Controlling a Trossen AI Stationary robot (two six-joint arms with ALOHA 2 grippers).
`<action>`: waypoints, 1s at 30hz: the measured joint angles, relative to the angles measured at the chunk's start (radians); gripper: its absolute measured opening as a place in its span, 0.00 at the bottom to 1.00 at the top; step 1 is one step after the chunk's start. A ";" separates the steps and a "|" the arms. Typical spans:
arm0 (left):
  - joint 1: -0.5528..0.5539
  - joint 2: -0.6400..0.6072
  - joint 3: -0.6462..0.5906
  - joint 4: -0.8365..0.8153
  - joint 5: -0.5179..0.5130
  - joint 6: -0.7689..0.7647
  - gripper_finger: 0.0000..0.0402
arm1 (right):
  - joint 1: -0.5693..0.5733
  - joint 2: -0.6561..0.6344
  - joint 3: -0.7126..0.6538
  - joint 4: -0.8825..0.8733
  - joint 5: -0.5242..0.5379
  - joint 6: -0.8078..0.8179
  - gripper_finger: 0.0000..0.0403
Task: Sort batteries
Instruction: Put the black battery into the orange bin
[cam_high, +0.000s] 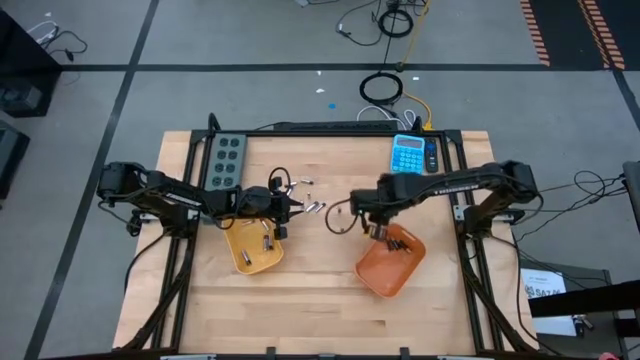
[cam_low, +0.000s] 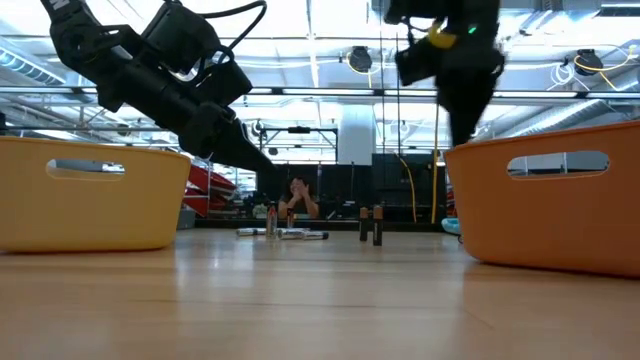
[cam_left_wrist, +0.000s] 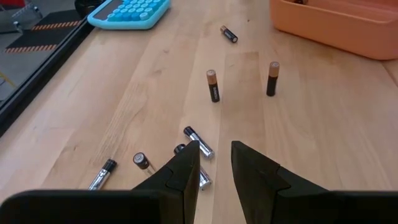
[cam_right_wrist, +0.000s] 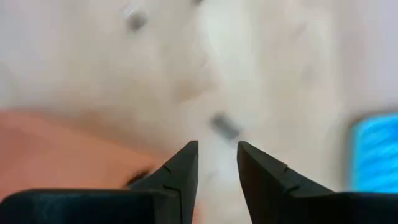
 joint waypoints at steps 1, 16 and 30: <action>0.000 0.000 0.000 -0.001 0.000 0.000 0.25 | -0.016 0.006 -0.004 0.027 0.034 -0.043 0.26; -0.001 0.000 0.000 -0.002 0.000 0.003 0.25 | -0.169 0.132 -0.121 0.199 -0.098 -0.441 0.38; -0.001 0.000 0.000 0.002 0.000 0.026 0.25 | -0.153 0.224 -0.121 0.140 -0.105 -0.528 0.58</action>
